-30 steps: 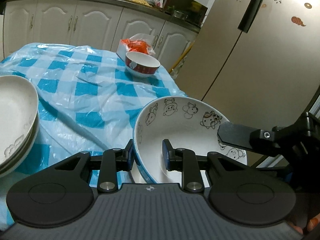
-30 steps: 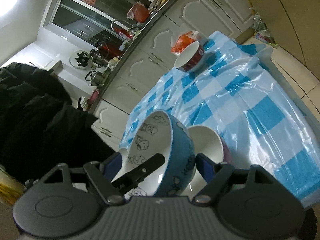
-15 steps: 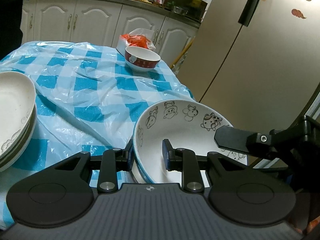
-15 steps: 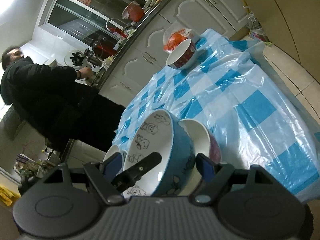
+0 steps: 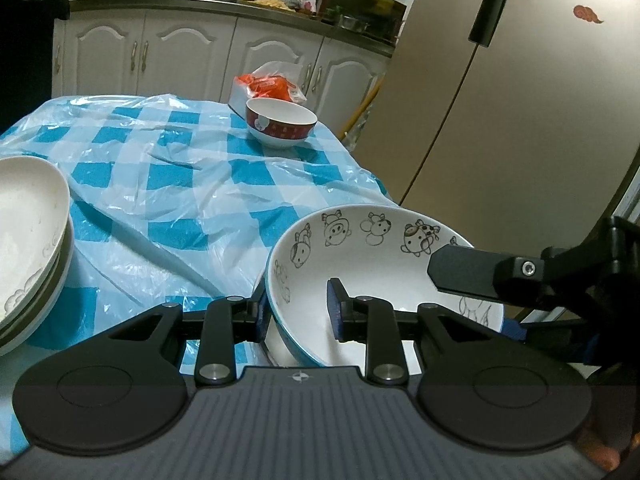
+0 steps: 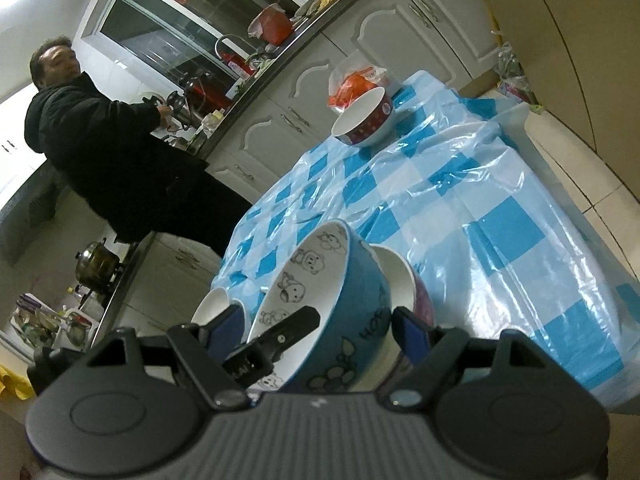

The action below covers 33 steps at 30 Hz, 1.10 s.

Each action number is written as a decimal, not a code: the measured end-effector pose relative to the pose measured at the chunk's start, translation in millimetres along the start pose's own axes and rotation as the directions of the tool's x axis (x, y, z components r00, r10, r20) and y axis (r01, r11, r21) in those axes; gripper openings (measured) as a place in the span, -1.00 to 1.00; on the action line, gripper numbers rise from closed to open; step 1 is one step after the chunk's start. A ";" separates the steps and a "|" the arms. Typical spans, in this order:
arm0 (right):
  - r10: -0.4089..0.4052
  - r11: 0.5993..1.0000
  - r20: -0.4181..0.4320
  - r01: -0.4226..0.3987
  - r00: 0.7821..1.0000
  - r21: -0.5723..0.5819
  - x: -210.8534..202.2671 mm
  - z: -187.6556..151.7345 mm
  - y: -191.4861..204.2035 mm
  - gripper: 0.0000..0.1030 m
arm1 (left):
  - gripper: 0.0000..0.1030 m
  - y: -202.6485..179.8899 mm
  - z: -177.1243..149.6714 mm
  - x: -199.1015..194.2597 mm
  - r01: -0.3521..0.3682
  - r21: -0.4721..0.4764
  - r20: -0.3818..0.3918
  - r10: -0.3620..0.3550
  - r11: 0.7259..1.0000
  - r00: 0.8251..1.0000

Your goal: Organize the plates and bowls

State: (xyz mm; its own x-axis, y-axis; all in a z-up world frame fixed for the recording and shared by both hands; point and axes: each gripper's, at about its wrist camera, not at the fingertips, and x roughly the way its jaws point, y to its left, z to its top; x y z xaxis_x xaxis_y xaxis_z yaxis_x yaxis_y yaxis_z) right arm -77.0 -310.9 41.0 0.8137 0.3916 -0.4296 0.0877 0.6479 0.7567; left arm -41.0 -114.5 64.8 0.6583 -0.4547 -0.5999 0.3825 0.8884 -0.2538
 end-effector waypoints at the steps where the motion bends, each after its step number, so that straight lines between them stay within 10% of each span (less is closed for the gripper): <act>1: -0.001 1.000 0.001 0.001 1.000 0.000 -0.4 0.2 0.0 0.57 | -0.34 -0.2 -0.3 -0.3 -0.001 0.003 0.002 0.001 1.000 1.000; 19: -0.029 1.000 0.044 0.030 0.999 -0.007 -10.5 2.6 -2.4 0.65 | -0.06 -0.8 -3.2 -8.8 0.014 0.028 0.048 -0.015 1.000 0.999; 25: -0.035 0.999 0.045 0.035 0.998 -0.001 -8.0 1.4 -5.7 0.70 | 0.24 -1.4 -4.0 -11.1 0.048 0.035 0.054 -0.050 0.998 0.997; 29: -0.033 0.999 0.061 0.033 0.998 0.009 -10.5 2.2 -7.8 0.74 | 0.94 -2.4 -4.1 -18.1 0.020 0.046 0.079 -0.024 0.999 0.997; 33: -0.040 0.999 0.074 0.038 0.996 0.023 -12.0 3.4 -10.0 0.77 | 0.94 3.9 -3.6 -25.2 0.010 0.041 0.095 -0.014 0.999 0.995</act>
State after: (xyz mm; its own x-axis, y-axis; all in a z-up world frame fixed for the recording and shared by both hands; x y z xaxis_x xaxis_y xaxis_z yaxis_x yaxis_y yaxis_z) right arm -85.7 -324.3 40.2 0.8496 0.3162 -0.4221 0.1321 0.6472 0.7508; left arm -58.5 -99.3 76.2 0.7112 -0.4712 -0.5217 0.4156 0.8803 -0.2286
